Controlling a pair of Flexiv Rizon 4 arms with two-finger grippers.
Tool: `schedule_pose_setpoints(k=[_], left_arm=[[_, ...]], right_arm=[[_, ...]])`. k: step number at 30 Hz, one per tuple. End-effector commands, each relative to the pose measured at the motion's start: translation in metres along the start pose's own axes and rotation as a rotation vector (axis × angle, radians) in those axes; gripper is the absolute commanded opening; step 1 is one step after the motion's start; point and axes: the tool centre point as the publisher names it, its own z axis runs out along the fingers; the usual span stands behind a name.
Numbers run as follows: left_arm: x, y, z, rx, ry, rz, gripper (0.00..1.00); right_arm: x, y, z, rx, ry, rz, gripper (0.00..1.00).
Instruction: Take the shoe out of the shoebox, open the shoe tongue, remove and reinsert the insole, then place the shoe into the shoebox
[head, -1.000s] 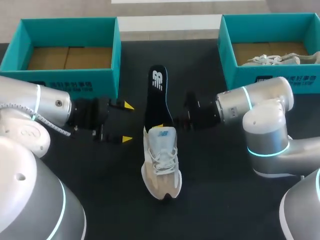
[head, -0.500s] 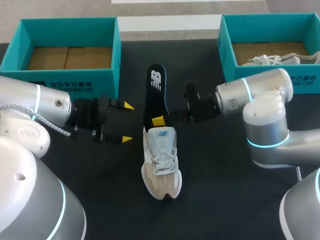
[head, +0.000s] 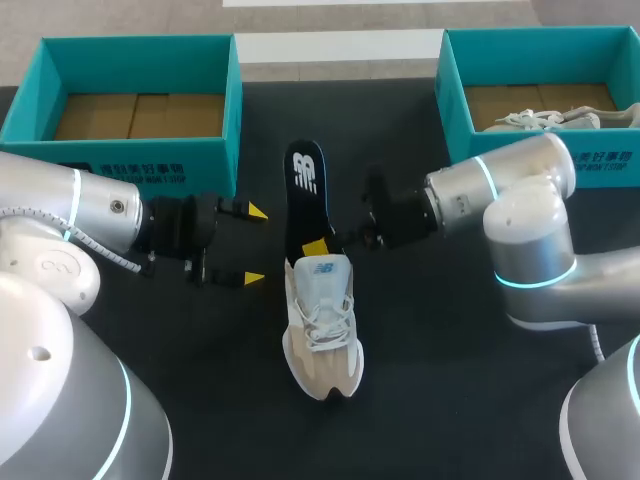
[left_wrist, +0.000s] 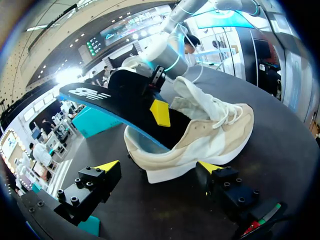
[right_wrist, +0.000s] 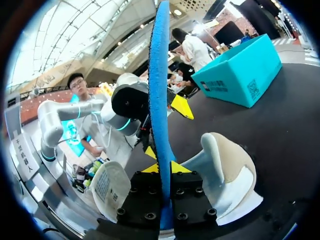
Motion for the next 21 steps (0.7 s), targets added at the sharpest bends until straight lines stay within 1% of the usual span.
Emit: schedule_pose_setpoints(k=[1,4,6,10,11,12,13,14,21], left_arm=[[0.000,0.000,0.000,-0.003,0.002,0.000,1.00],[0.000,0.000,0.000,-0.003,0.002,0.000,1.00],[0.000,0.000,0.000,-0.003,0.002,0.000,1.00],[0.000,0.000,0.000,-0.003,0.002,0.000,1.00],[0.000,0.000,0.000,-0.003,0.002,0.000,1.00],[0.000,0.000,0.000,-0.003,0.002,0.000,1.00],[0.000,0.000,0.000,-0.003,0.002,0.000,1.00],[0.000,0.000,0.000,-0.003,0.002,0.000,1.00],[0.000,0.000,0.000,-0.003,0.002,0.000,1.00]], right_arm=[[0.009,-0.015,0.008,-0.017,-0.007,0.022,0.00],[0.012,-0.023,0.011,-0.023,-0.006,0.042,0.00],[0.013,-0.025,0.012,-0.018,-0.008,0.050,0.00],[0.012,-0.018,0.007,-0.012,-0.031,0.032,0.00],[0.012,-0.015,0.005,-0.013,-0.038,0.025,0.02],[0.012,-0.014,0.003,-0.013,-0.042,0.019,0.12],[0.011,-0.010,0.001,-0.011,-0.045,0.009,0.18],[0.011,-0.007,0.000,-0.006,-0.048,0.003,0.19],[0.007,0.006,-0.008,0.016,-0.052,-0.027,0.16]])
